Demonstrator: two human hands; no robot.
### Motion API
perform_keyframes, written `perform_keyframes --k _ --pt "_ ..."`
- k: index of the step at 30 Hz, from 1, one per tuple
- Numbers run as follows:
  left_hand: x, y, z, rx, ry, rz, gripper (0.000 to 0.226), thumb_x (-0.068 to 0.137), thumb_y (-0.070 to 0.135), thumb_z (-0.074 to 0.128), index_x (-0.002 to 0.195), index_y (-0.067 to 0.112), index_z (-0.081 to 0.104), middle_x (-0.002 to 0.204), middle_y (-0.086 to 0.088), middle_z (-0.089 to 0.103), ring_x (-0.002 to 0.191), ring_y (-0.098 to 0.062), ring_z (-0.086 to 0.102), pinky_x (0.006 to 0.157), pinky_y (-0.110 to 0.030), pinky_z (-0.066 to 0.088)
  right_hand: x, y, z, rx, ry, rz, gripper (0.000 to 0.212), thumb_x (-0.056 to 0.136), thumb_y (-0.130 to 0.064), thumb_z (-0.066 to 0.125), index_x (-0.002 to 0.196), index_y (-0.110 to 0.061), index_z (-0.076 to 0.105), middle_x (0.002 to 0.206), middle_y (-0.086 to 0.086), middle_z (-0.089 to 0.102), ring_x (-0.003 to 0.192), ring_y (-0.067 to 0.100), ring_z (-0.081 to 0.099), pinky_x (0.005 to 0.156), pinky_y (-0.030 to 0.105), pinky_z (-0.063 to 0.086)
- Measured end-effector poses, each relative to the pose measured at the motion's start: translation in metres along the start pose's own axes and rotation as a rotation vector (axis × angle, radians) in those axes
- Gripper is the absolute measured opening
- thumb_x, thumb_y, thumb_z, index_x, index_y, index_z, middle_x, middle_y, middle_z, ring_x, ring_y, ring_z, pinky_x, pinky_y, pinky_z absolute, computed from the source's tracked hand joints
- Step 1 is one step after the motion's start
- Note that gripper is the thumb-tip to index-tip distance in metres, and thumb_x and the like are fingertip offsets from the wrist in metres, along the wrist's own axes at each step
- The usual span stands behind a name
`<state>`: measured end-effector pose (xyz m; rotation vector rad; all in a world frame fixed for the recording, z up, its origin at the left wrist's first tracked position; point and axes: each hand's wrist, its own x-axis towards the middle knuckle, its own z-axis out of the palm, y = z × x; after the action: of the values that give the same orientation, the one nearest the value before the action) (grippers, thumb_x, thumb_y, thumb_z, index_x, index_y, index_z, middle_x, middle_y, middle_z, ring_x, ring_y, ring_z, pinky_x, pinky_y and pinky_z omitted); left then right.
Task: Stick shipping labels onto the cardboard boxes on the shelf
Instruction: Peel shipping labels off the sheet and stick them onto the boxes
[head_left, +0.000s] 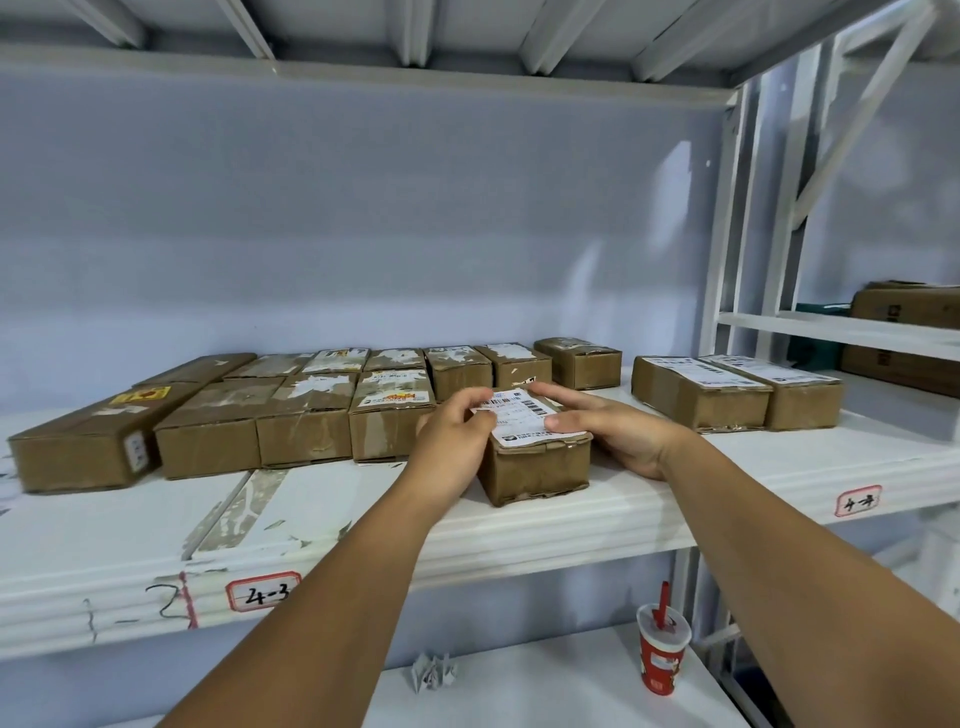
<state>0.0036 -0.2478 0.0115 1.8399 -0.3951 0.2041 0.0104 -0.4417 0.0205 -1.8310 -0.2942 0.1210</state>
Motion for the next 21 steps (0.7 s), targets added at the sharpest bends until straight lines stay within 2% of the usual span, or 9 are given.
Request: perform_keyframes --k 3,7,10,14,16,19,21 --pt "0.002 0.001 0.002 0.116 -0.002 -0.023 0.037 0.091 0.026 0.043 0.128 0.031 0.05 0.139 0.001 0.045 0.13 -0.02 0.035 0.11 -0.042 0.03 -0.001 0.0 0.003 0.032 0.034 -0.014 0.062 0.064 -0.029 0.07 0.125 -0.033 0.059 0.135 -0.006 0.054 0.121 0.015 0.052 0.109 0.033 0.036" --pt "0.006 0.0 0.003 0.117 -0.007 -0.038 0.049 0.092 0.027 0.044 0.141 0.026 0.037 0.15 0.002 0.031 0.137 -0.021 0.026 0.113 -0.043 0.024 -0.002 0.002 0.006 0.09 0.116 -0.049 0.041 0.074 -0.021 0.069 0.115 -0.025 0.067 0.125 -0.003 0.063 0.115 0.017 0.059 0.103 0.033 0.042" --pt "0.007 -0.002 0.003 0.084 -0.052 -0.055 0.055 0.093 0.031 0.044 0.145 0.028 0.028 0.151 0.001 0.03 0.138 -0.021 0.027 0.112 -0.038 0.024 -0.003 0.003 0.006 0.107 0.198 -0.072 0.026 0.086 -0.015 0.063 0.111 -0.021 0.07 0.116 0.002 0.068 0.113 0.019 0.061 0.105 0.034 0.042" --pt "0.004 -0.003 0.003 0.139 -0.178 -0.037 0.072 0.088 0.062 0.041 0.149 0.034 0.015 0.157 0.008 0.013 0.145 -0.016 0.012 0.117 -0.04 0.014 -0.005 0.0 0.007 0.152 0.264 -0.082 0.024 0.089 -0.009 0.059 0.108 -0.017 0.07 0.111 0.008 0.069 0.102 0.02 0.064 0.096 0.034 0.045" --pt "0.002 -0.003 0.003 0.186 -0.194 0.004 0.077 0.085 0.067 0.037 0.15 0.033 0.015 0.158 0.01 0.006 0.145 -0.012 0.007 0.117 -0.036 0.01 -0.007 0.0 0.006 0.182 0.309 -0.1 0.023 0.089 -0.006 0.057 0.107 -0.014 0.07 0.107 0.009 0.069 0.093 0.018 0.064 0.089 0.032 0.048" --pt "-0.001 -0.002 0.003 0.183 -0.175 0.063 0.076 0.082 0.067 0.034 0.148 0.03 0.025 0.156 0.007 0.021 0.142 -0.012 0.021 0.11 -0.026 0.018 -0.007 0.003 0.005 0.184 0.388 -0.116 0.019 0.089 -0.005 0.058 0.096 -0.013 0.073 0.103 0.009 0.072 0.097 0.021 0.065 0.092 0.035 0.048" --pt "-0.004 0.0 0.002 0.172 -0.196 0.069 0.084 0.074 0.071 0.033 0.147 0.03 0.027 0.152 0.007 0.03 0.138 -0.012 0.03 0.104 -0.023 0.023 -0.006 0.004 0.003 0.192 0.447 -0.118 0.017 0.088 -0.006 0.06 0.095 -0.012 0.074 0.104 0.009 0.072 0.101 0.023 0.065 0.095 0.036 0.049"
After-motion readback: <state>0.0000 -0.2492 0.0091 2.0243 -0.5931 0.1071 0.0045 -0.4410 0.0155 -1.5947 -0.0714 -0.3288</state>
